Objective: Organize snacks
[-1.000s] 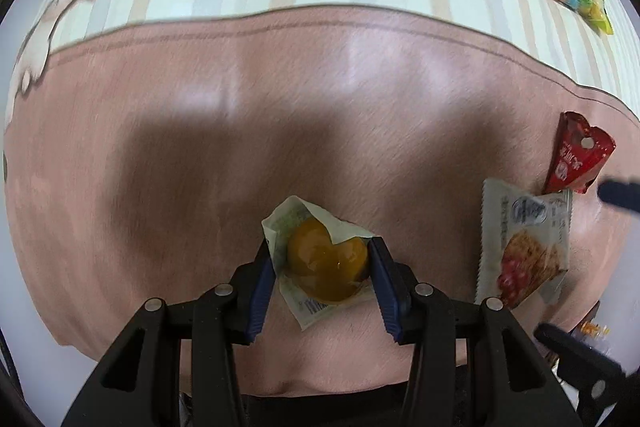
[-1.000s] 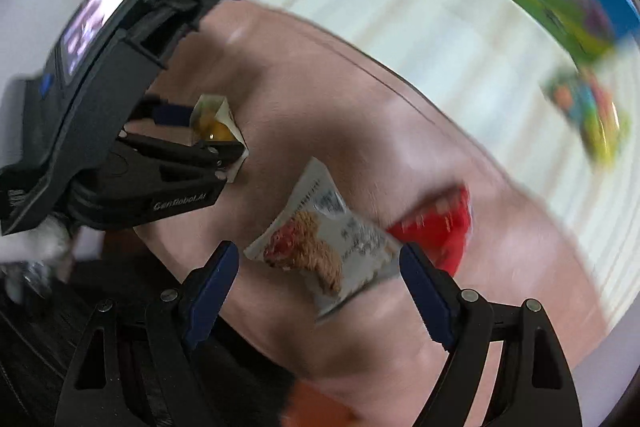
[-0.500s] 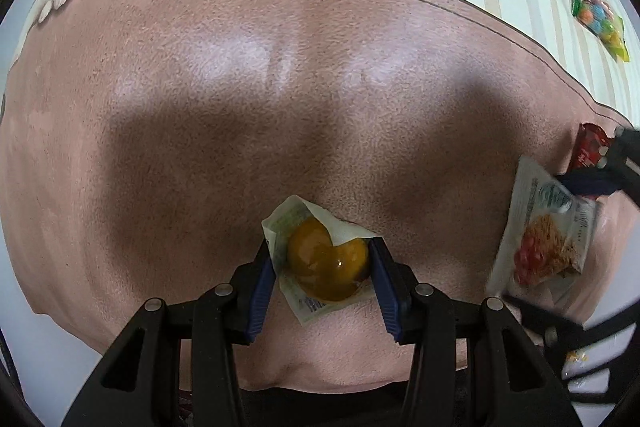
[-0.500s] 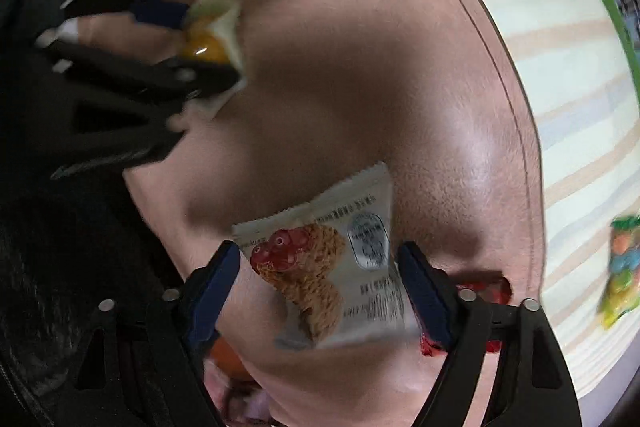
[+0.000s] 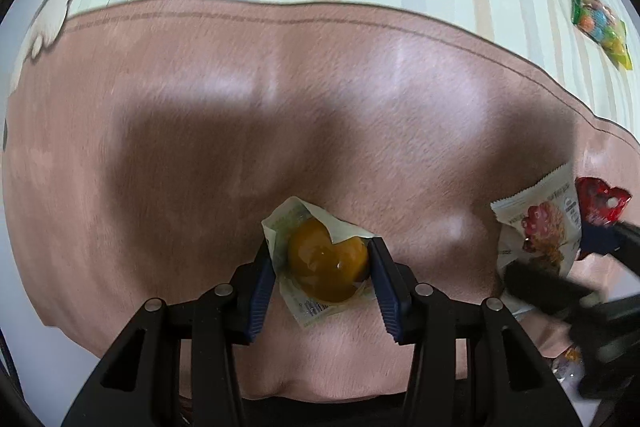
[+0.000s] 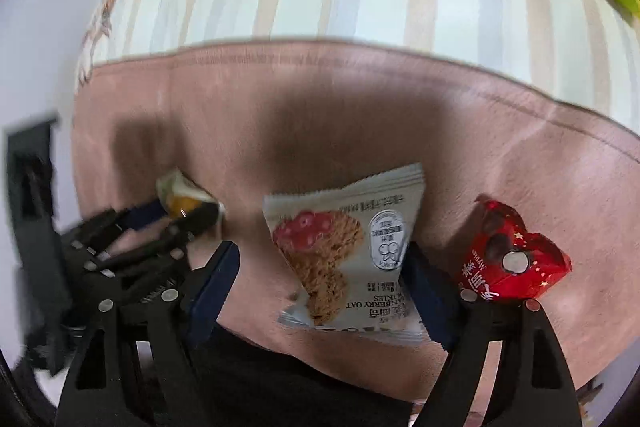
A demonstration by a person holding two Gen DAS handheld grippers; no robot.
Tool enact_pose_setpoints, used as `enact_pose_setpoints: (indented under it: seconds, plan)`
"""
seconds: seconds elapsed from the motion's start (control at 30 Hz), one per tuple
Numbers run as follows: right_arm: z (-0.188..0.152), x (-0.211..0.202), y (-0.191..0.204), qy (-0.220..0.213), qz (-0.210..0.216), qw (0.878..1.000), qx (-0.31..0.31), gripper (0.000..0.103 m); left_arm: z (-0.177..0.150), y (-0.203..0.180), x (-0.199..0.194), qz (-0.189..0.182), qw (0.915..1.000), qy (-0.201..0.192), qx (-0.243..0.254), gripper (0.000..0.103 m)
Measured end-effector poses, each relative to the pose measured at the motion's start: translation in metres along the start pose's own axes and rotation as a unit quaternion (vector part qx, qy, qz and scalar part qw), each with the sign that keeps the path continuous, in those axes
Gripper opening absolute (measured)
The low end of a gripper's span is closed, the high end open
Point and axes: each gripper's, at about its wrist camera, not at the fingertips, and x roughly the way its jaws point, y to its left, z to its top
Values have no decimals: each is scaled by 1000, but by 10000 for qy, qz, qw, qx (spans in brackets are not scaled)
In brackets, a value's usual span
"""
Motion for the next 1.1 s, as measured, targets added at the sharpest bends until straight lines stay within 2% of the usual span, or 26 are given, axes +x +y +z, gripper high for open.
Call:
enact_pose_setpoints:
  seconds: [0.07,0.1,0.2,0.33,0.47,0.5,0.7,0.83,0.87,0.93,1.1]
  plan:
    - [3,2,2,-150,-328,9993,86,72,2,-4,-6,34,10000,-59,53,42]
    - [4,-1,-1,-269,-352,9989,180,64,4,-5,-10,48,9999,-90,86,41]
    - [1,-21,-19,-617,-11,9962,613,56,8,-9,-21,23,9998,-170,131,41]
    - [10,-61,-39,-983,436,9892,996,55,19,-13,-35,-37,9994,-276,193,41]
    - [28,-101,-38,-1381,776,9803,1184,55,37,-16,-66,-352,9983,-445,118,41]
    - [19,-107,-22,-1510,828,9778,1198,55,42,-17,-75,-403,9978,-513,116,41]
    - [59,-197,-16,-2324,1122,9597,1110,55,107,-35,-165,-867,9890,-1183,209,41]
    - [75,-234,-6,-2754,1063,9502,998,55,164,-45,-212,-1013,9817,-1578,336,41]
    - [84,-240,-3,-2854,986,9483,980,55,169,-42,-214,-1038,9809,-1608,345,41]
    - [113,-261,-5,-2979,826,9459,981,55,202,-43,-224,-1037,9801,-1646,393,41]
    - [170,-273,-16,-2879,778,9490,1025,55,264,-36,-216,-830,9847,-1491,342,41]
